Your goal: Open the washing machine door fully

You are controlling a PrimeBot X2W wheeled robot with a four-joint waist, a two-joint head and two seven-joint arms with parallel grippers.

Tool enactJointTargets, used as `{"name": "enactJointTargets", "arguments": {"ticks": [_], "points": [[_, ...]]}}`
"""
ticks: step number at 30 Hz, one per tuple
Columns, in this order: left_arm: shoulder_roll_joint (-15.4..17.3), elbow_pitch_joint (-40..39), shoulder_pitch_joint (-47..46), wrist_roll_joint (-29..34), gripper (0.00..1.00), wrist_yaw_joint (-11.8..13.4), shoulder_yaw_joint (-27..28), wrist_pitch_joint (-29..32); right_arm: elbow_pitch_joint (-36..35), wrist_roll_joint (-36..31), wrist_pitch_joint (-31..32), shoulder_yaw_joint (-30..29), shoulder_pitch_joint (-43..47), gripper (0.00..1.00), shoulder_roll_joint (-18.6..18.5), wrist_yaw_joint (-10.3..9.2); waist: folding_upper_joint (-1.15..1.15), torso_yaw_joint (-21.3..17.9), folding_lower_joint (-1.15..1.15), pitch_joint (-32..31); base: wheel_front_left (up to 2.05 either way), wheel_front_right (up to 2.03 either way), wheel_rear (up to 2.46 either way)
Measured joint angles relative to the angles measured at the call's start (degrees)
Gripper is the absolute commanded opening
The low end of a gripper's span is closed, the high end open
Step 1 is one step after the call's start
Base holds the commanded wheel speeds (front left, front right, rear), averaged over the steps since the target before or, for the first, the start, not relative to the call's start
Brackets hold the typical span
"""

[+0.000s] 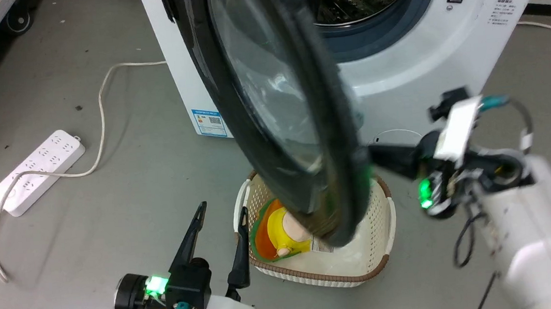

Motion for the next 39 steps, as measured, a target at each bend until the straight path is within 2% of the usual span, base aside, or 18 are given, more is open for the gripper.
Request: {"name": "enactJointTargets", "arguments": {"ticks": [3,6,8,11,13,16,19,23,25,28,31,33,36,37,39], "points": [[-0.01,0.44,0.21,-0.03,1.0,-0.3,-0.05,-0.01,-4.64,7.15,-4.03,9.62,4.22,0.0,-0.01,0.0,0.0,0.15,0.0,-0.1,0.0,0.0,0.0],[-0.04,0.75,0.45,-0.34,1.0,-0.52,0.02,0.0,-8.15,9.84,-8.91,16.64,7.19,0.0,0.27,0.0,0.0,0.22,0.0,-0.28,0.0,0.0,0.0],[-0.05,0.75,0.65,-0.56,1.0,-0.51,0.31,0.0,-8.82,10.78,-11.69,18.6,7.99,0.0,0.55,0.0,0.0,0.24,0.01,-0.5,0.0,0.0,0.0],[-0.03,0.74,0.76,-0.98,1.0,-0.53,0.92,0.0,-8.83,10.65,-16.03,18.45,8.41,0.0,0.51,0.0,0.0,0.06,0.0,-1.14,0.0,0.0,0.0],[0.0,0.71,0.92,-1.05,1.0,-0.59,1.56,0.0,-9.21,8.89,-19.92,17.68,8.44,1.0,-0.16,0.0,0.0,-0.17,0.01,-1.75,0.0,0.0,0.0],[0.02,0.63,1.19,-1.47,1.0,-0.69,2.57,0.0,-12.84,3.5,-27.05,16.9,8.71,1.0,-3.46,0.0,0.0,-0.81,0.0,-2.81,0.0,0.0,0.0],[-0.01,0.55,1.83,-2.48,1.0,-1.07,3.83,0.0,-19.87,-5.05,-36.75,16.82,10.96,1.0,-8.23,0.0,0.0,-1.85,0.0,-3.82,0.0,0.0,0.0],[-0.02,0.74,2.09,-3.7,1.0,-1.77,5.52,-0.01,-28.97,-17.62,-50.56,17.64,16.85,1.0,-14.12,0.01,0.0,-3.53,0.0,-5.24,0.0,0.0,0.0],[-0.01,0.9,2.18,-4.44,1.0,-2.29,6.53,0.0,-32.48,-26.39,-57.81,19.15,20.01,1.0,-17.66,0.01,0.0,-4.41,0.0,-5.99,0.0,0.0,0.0],[0.01,1.0,3.06,-5.04,1.0,-2.85,8.17,0.0,-34.51,-37.45,-66.84,18.62,24.94,1.0,-20.09,0.02,0.0,-5.81,0.0,-6.98,0.0,0.0,0.0],[0.01,0.98,4.03,-5.05,1.0,-3.34,9.43,0.0,-35.59,-46.32,-71.3,15.27,30.95,1.0,-19.26,0.02,0.0,-7.12,0.0,-7.88,0.0,0.0,0.0],[0.0,0.98,4.47,-5.09,1.0,-3.81,9.88,0.0,-37.15,-52.36,-72.58,11.06,35.07,1.0,-16.91,0.02,0.0,-7.79,0.0,-8.32,0.0,0.0,0.0],[-0.05,1.24,4.95,-5.77,1.0,-4.79,10.27,-0.01,-41.35,-61.57,-73.2,5.82,41.42,1.0,-11.71,0.02,0.0,-8.42,0.0,-8.8,0.0,0.0,0.0],[-0.04,2.46,5.55,-6.35,1.0,-5.36,10.43,0.0,-44.0,-66.56,-73.44,3.57,45.47,1.0,-7.59,0.02,0.0,-8.75,0.0,-8.96,0.0,0.0,0.0],[-0.08,3.81,6.04,-7.04,1.0,-5.77,10.72,0.0,-45.85,-70.06,-73.44,2.66,48.66,1.0,-4.35,0.02,0.0,-9.12,0.0,-9.04,0.0,0.0,0.0]]}}
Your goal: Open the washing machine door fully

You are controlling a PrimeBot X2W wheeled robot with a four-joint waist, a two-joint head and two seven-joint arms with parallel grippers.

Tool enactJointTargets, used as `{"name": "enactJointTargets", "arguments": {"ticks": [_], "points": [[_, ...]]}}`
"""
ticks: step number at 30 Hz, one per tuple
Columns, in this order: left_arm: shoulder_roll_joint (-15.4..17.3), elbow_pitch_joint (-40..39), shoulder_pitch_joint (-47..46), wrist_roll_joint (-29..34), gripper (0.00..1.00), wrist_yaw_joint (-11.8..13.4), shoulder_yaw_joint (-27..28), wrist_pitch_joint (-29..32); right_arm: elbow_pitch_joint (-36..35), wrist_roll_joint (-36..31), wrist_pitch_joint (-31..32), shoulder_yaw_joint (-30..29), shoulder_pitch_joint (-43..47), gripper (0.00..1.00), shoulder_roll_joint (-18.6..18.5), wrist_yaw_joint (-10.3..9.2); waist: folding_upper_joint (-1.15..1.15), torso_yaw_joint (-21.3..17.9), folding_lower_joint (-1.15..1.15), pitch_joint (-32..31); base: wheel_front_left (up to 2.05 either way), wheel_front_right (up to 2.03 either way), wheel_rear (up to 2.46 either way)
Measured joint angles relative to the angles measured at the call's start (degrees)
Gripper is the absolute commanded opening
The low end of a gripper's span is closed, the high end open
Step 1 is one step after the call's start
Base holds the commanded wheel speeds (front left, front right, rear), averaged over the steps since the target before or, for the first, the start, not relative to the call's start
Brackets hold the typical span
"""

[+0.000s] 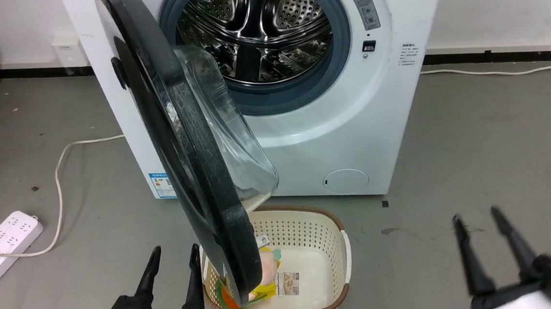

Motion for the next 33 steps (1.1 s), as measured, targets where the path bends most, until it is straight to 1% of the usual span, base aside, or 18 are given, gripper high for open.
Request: {"name": "enactJointTargets", "arguments": {"ticks": [1,3,7,12,13,14,17,19,22,25,26,27,29,32,33], "points": [[0.0,0.68,0.14,-0.23,1.0,-0.16,0.12,0.0,-0.37,-1.34,0.0,-0.03,1.15,1.0,1.08,0.0,0.0,-0.15,0.0,0.0,0.0,0.0,0.0],[0.0,2.3,0.3,-0.51,1.0,-0.66,0.12,0.0,-0.73,-3.65,-0.01,0.22,2.8,1.0,2.09,0.0,0.0,-0.29,0.0,-0.02,0.0,0.0,0.0],[-0.05,5.01,0.34,-0.87,1.0,-1.07,-0.1,-0.01,-0.64,-5.17,0.0,0.02,3.74,1.0,3.14,0.01,0.0,-0.26,0.0,-0.2,0.0,0.0,0.0],[-0.15,6.21,0.31,-0.96,1.0,-1.07,-0.15,0.0,-0.62,-5.27,-0.01,-0.6,3.75,1.0,3.86,0.01,0.0,0.05,0.01,-0.21,0.0,0.0,0.0],[-0.19,6.17,0.29,-0.96,0.44,-1.07,-0.16,0.0,-0.62,-5.26,-0.01,-0.67,3.75,1.0,3.91,0.01,0.0,0.14,0.01,-0.2,0.0,0.0,0.0],[-0.21,6.01,0.28,-0.96,0.0,-1.11,-0.16,0.0,-0.62,-5.26,-0.01,-0.7,3.75,1.0,3.94,0.01,0.0,0.22,0.01,-0.19,0.0,0.0,0.0],[-0.19,4.08,0.11,-0.64,0.0,-1.46,0.27,-0.01,-0.62,-5.17,-0.01,-0.68,3.75,1.0,4.05,0.01,0.0,0.35,0.01,-0.13,0.0,0.0,0.0],[-0.2,0.86,-0.43,-0.21,0.0,-0.89,1.36,0.0,-0.6,-5.13,-0.01,-0.65,3.75,1.0,4.12,0.01,0.0,0.35,0.01,-0.08,0.0,0.0,0.0],[-0.32,-6.37,-1.88,-0.47,0.0,0.19,4.31,0.0,-0.6,-4.65,-0.01,-0.7,3.74,1.0,4.21,0.01,0.0,0.27,0.01,0.08,0.0,0.0,0.0],[-0.32,-14.27,-3.85,0.43,0.0,0.83,5.42,-0.02,-0.54,-4.47,-0.01,-0.68,3.73,1.0,4.27,0.01,0.0,0.16,0.01,0.14,0.0,0.0,0.0],[-0.32,-14.27,-3.85,0.43,0.0,0.83,5.42,-0.02,-0.54,-4.47,-0.01,-0.68,3.73,1.0,4.27,0.01,0.0,0.16,0.01,0.14,0.0,0.0,0.0],[-0.49,-18.95,-5.38,1.42,0.0,1.09,4.94,-0.04,-0.46,-4.05,-0.01,-0.66,3.73,1.0,4.32,0.01,0.0,0.06,0.01,0.14,0.0,0.0,0.0],[-0.7,-21.97,-6.51,2.55,0.0,1.13,3.78,-0.08,-0.36,-3.93,-0.01,-0.56,3.71,1.0,4.34,0.01,0.0,-0.14,0.01,0.14,0.0,0.0,0.0],[-0.98,-22.88,-6.67,3.15,0.0,1.09,0.13,0.92,-0.07,-3.82,-0.01,-0.55,3.7,1.0,4.35,0.01,0.0,-0.59,0.01,0.08,0.0,0.0,0.0],[-0.98,-22.88,-6.67,3.15,0.0,1.09,0.13,0.92,-0.07,-3.82,-0.01,-0.55,3.7,1.0,4.35,0.01,0.0,-0.59,0.01,0.08,0.0,0.0,0.0]]}}
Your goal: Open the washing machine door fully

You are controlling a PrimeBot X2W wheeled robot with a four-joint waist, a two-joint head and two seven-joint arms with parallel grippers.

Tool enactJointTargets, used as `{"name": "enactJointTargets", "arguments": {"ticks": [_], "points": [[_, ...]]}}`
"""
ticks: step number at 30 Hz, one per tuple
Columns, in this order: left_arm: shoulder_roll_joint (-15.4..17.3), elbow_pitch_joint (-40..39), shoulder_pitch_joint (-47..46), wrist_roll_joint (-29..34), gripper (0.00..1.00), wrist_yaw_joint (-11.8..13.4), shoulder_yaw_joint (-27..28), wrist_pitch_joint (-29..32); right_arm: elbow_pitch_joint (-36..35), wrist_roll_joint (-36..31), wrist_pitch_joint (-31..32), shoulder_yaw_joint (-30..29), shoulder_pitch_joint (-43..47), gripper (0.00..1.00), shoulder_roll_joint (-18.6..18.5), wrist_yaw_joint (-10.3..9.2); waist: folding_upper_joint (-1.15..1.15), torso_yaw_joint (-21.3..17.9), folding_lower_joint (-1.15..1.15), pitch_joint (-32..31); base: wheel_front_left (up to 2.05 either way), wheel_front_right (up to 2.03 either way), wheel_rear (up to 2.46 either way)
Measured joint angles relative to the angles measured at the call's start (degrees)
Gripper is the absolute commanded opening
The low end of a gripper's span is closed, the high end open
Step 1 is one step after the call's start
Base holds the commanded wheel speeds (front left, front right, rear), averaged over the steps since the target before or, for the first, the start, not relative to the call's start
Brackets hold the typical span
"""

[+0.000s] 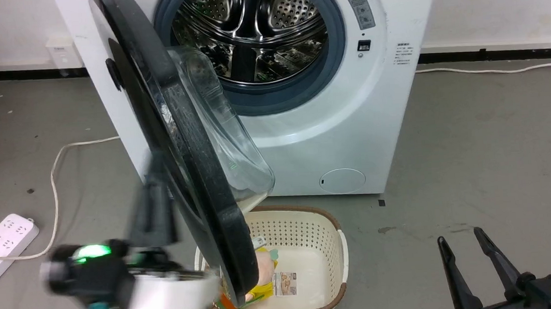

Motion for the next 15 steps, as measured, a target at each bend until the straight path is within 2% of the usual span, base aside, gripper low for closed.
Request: {"name": "enactJointTargets", "arguments": {"ticks": [1,2,3,8,11,15], "points": [[-0.19,-0.09,-0.01,0.42,0.0,-0.27,-3.13,2.26,0.23,0.0,0.0,0.08,0.0,1.0,0.0,0.0,0.0,-0.25,0.0,0.0,0.0,0.0,0.0],[-0.19,-0.09,-0.01,0.42,0.0,-0.27,-3.13,2.26,0.23,0.0,0.0,0.08,0.0,1.0,0.0,0.0,0.0,-0.25,0.0,0.0,0.0,0.0,0.0],[-0.26,0.74,0.01,0.31,0.0,-1.03,-6.57,4.71,0.45,0.0,0.0,0.16,0.0,1.0,0.02,0.0,0.0,-0.44,0.0,0.06,0.0,0.0,0.0],[-0.44,7.25,1.18,-1.74,0.0,-2.21,-13.76,10.33,0.87,-0.01,0.0,0.44,-0.01,1.0,0.03,0.0,0.0,-0.78,0.0,0.42,0.0,0.0,0.0],[-0.51,10.34,1.96,-2.68,0.0,-2.14,-15.25,12.03,0.93,-0.01,0.0,0.45,-0.03,1.0,0.04,0.0,0.0,-0.84,0.0,0.67,0.0,0.0,0.0],[-0.49,17.08,2.33,-3.53,0.0,0.21,-15.05,13.73,1.16,0.01,0.0,0.6,-0.04,1.0,0.05,0.0,0.0,-0.49,0.0,1.29,0.0,0.0,0.0]]}}
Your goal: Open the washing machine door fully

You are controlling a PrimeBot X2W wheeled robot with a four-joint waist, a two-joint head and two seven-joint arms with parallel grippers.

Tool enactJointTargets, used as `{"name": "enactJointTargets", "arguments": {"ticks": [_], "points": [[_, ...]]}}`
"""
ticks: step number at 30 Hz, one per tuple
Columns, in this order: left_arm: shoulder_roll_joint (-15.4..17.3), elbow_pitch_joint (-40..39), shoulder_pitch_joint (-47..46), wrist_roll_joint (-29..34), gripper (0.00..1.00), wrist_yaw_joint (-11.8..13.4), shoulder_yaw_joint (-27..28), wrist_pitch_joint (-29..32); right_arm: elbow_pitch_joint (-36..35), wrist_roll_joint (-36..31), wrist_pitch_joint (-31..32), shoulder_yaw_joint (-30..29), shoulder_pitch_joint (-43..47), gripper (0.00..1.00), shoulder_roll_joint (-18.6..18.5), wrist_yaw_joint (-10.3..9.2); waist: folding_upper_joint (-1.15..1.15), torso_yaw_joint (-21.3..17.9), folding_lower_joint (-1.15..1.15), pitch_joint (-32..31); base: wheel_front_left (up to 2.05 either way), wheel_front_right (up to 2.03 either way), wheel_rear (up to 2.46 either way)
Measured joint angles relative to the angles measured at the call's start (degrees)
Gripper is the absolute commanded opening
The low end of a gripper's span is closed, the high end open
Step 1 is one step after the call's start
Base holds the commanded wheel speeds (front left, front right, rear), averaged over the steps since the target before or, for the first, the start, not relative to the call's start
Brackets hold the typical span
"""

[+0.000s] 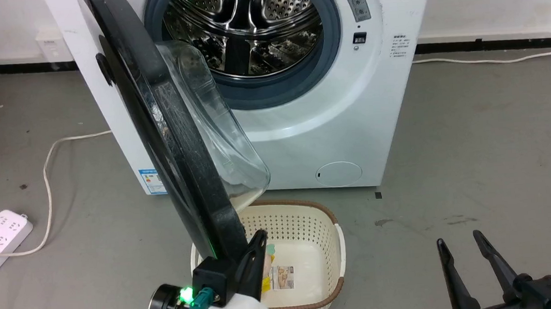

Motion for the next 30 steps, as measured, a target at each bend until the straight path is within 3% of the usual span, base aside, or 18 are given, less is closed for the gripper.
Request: {"name": "enactJointTargets", "arguments": {"ticks": [10,19,24,30], "points": [[0.2,5.98,-1.09,-0.2,0.0,0.82,1.35,-2.85,0.76,0.6,0.0,0.52,0.05,1.0,0.02,0.0,0.0,3.69,0.0,0.74,0.0,0.0,0.0],[1.49,6.35,-1.15,-1.54,0.0,2.12,3.89,-4.94,1.29,1.14,0.0,0.83,0.99,1.0,0.0,-0.01,0.0,12.51,0.0,0.32,0.0,0.0,0.0],[4.57,6.44,-3.0,-2.87,0.0,2.85,7.97,-5.6,1.55,1.1,-0.01,2.83,0.77,1.0,-0.52,0.0,0.0,19.06,0.0,1.39,0.0,0.0,0.0],[7.76,8.66,-7.58,-4.94,0.0,2.78,12.13,-5.58,2.22,1.11,0.07,3.8,0.34,1.0,-2.63,0.0,0.0,22.4,0.0,5.46,0.0,0.0,0.0]]}}
